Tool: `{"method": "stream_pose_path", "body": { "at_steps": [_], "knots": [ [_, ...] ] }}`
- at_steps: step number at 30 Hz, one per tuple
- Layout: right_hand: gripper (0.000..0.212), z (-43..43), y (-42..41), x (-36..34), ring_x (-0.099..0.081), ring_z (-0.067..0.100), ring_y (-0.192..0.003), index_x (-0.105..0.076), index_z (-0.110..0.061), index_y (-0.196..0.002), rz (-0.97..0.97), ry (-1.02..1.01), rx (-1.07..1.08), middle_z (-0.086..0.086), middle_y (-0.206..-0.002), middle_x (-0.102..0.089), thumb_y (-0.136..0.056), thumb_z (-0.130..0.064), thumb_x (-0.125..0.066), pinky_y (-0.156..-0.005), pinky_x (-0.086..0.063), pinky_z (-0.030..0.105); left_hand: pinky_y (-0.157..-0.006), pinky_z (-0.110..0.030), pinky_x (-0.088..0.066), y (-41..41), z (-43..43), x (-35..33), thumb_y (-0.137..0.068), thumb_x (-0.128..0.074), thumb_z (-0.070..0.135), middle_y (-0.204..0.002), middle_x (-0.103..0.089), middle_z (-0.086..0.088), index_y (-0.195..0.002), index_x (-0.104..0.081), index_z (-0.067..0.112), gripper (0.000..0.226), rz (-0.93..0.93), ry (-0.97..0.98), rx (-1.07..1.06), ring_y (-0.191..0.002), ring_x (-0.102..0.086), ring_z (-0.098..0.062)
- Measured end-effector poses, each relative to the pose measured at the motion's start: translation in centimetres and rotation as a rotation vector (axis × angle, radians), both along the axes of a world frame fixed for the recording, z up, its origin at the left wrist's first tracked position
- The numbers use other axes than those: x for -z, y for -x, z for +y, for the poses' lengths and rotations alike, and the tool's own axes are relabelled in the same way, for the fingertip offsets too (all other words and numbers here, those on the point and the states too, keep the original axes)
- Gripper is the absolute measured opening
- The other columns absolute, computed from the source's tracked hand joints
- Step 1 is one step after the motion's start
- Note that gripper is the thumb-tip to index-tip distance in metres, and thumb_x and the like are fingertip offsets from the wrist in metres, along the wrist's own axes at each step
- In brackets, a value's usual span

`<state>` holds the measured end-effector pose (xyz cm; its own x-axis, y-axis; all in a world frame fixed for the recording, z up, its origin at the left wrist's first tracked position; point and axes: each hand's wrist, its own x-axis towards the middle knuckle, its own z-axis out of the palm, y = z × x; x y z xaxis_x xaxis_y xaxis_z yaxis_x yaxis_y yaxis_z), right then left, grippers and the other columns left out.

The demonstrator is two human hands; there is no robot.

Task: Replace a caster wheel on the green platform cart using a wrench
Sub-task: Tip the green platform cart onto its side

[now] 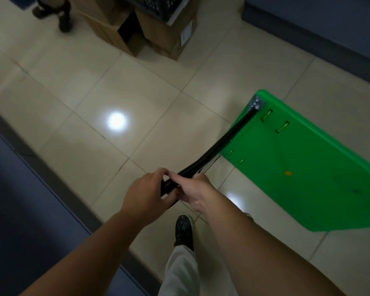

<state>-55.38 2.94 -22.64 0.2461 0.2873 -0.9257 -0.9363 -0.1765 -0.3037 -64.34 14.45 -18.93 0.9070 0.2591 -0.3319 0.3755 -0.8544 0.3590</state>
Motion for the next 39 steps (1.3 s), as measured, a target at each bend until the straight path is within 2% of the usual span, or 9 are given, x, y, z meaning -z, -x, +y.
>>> {"method": "stream_pose_path", "body": {
  "at_steps": [5, 9, 13, 17, 21, 28, 34, 37, 39],
  "knots": [
    [0.038, -2.0, -1.5, 0.1, -0.076, 0.017, -0.073, -0.073, -0.005, -0.106, -0.041, -0.014, 0.003, 0.009, -0.093, -0.080, -0.087, -0.038, -0.080, -0.061, -0.061, 0.027, -0.067, -0.028, -0.043, -2.4, -2.0, 0.5, -0.100, -0.063, 0.035, -0.118, -0.071, 0.001, -0.142, -0.049, 0.021, 0.046, 0.072, -0.068, 0.042, -0.095, -0.069, -0.022],
    [0.034, -4.8, -3.7, -0.2, -0.072, 0.022, -0.078, -0.068, -0.010, -0.092, -0.200, 0.100, -0.042, 0.009, -0.093, -0.074, -0.092, -0.044, -0.073, -0.080, -0.065, 0.041, -0.065, -0.029, -0.044, -3.7, -2.8, 0.5, -0.102, -0.057, 0.032, -0.117, -0.069, 0.004, -0.138, -0.051, 0.022, 0.037, 0.112, -0.109, 0.021, -0.094, -0.067, -0.020],
    [0.050, -8.2, -4.9, -1.1, -0.062, 0.024, -0.106, -0.057, -0.017, -0.121, -0.678, 0.372, -0.378, 0.002, -0.114, -0.065, -0.098, -0.061, -0.049, -0.089, -0.055, 0.042, -0.072, -0.030, -0.048, -3.9, -2.9, 0.1, -0.100, -0.058, 0.041, -0.115, -0.067, 0.004, -0.138, -0.051, 0.021, 0.043, 0.177, -0.197, 0.111, -0.095, -0.066, -0.018],
    [0.057, -14.1, -5.3, -2.9, -0.051, 0.029, -0.125, -0.045, -0.014, -0.142, -1.036, 0.684, -0.746, 0.008, -0.137, -0.055, -0.102, -0.054, -0.042, -0.100, -0.045, 0.044, -0.088, -0.042, -0.052, -5.3, -4.8, -1.3, -0.088, -0.075, 0.033, -0.115, -0.066, -0.007, -0.134, -0.061, 0.009, 0.054, 0.092, -0.265, 0.217, -0.102, -0.065, -0.028],
    [0.055, -22.8, -6.2, -6.4, -0.048, 0.027, -0.128, -0.040, -0.016, -0.145, -1.012, 0.820, -0.847, 0.006, -0.139, -0.052, -0.103, -0.052, -0.039, -0.103, -0.042, 0.042, -0.092, -0.044, -0.055, -7.9, -10.9, -4.3, -0.086, -0.079, 0.033, -0.119, -0.066, -0.009, -0.133, -0.063, 0.007, 0.056, 0.009, -0.221, 0.368, -0.105, -0.065, -0.028],
    [0.057, -39.5, -7.7, -13.6, -0.049, 0.025, -0.127, -0.038, -0.019, -0.146, -0.969, 0.974, -0.846, 0.004, -0.139, -0.052, -0.102, -0.055, -0.038, -0.104, -0.041, 0.040, -0.109, -0.037, -0.044, -12.7, -27.7, -9.9, -0.097, -0.054, 0.046, -0.135, -0.060, 0.002, -0.145, -0.052, 0.020, 0.055, -0.030, -0.134, 0.525, -0.125, -0.056, -0.019],
    [0.059, -50.4, -9.6, -16.8, -0.047, 0.023, -0.131, -0.033, -0.020, -0.150, -0.904, 1.055, -0.884, 0.002, -0.142, -0.050, -0.102, -0.054, -0.039, -0.106, -0.040, 0.038, -0.098, -0.040, -0.050, -17.0, -38.5, -12.2, -0.090, -0.062, 0.043, -0.122, -0.065, 0.001, -0.139, -0.060, 0.019, 0.054, -0.007, -0.037, 0.591, -0.113, -0.063, -0.025],
    [0.056, -54.5, -10.7, -17.5, -0.046, 0.021, -0.131, -0.034, -0.023, -0.148, -0.867, 1.079, -0.912, -0.001, -0.142, -0.050, -0.101, -0.053, -0.038, -0.105, -0.040, 0.036, -0.077, -0.034, -0.059, -19.1, -42.3, -12.5, -0.069, -0.085, 0.040, -0.101, -0.070, 0.002, -0.118, -0.073, 0.017, 0.055, -0.013, -0.031, 0.695, -0.089, -0.071, -0.022],
    [0.054, -57.0, -11.4, -17.9, -0.047, 0.020, -0.129, -0.035, -0.024, -0.147, -0.852, 1.088, -0.918, -0.002, -0.140, -0.050, -0.101, -0.052, -0.038, -0.103, -0.041, 0.036, -0.074, -0.033, -0.060, -20.5, -44.7, -12.3, -0.063, -0.086, 0.040, -0.097, -0.071, 0.002, -0.112, -0.075, 0.017, 0.055, -0.030, -0.016, 0.729, -0.084, -0.072, -0.021]
  ]
}}
